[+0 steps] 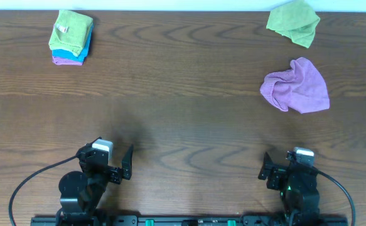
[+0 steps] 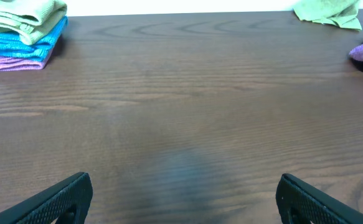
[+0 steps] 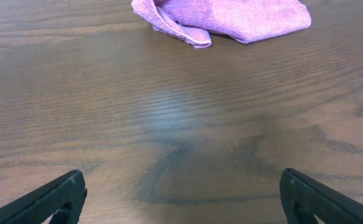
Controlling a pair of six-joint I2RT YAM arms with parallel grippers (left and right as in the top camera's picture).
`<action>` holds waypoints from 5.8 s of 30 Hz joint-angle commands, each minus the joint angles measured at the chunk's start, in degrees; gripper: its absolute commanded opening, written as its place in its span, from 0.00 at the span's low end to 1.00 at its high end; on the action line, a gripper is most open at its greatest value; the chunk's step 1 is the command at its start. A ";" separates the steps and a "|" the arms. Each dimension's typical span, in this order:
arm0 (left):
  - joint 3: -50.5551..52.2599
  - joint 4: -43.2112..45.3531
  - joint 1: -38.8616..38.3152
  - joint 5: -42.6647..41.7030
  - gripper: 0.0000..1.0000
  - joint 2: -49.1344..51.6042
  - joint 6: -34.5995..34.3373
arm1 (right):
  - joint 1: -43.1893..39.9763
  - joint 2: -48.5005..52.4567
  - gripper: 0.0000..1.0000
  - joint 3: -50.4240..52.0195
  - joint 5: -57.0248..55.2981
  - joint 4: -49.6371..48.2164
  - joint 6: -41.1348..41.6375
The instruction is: Fold the cloth
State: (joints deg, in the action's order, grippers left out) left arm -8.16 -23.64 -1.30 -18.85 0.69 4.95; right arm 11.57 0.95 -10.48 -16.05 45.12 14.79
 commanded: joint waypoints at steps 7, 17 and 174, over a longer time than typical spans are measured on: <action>1.27 -0.07 -0.24 0.39 0.95 -0.44 0.63 | -0.63 -0.63 0.99 0.55 0.00 -0.15 -0.68; 1.27 -0.07 -0.24 0.39 0.95 -0.44 0.63 | -0.63 -0.63 0.99 0.55 0.00 -0.15 -0.68; 1.27 -0.07 -0.24 0.39 0.95 -0.44 0.63 | -1.70 100.94 0.01 -69.05 12.22 -5.53 -6.93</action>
State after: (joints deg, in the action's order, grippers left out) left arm -8.14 -23.57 -1.30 -18.85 0.58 4.97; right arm 6.76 101.75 -74.46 -6.63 38.63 7.55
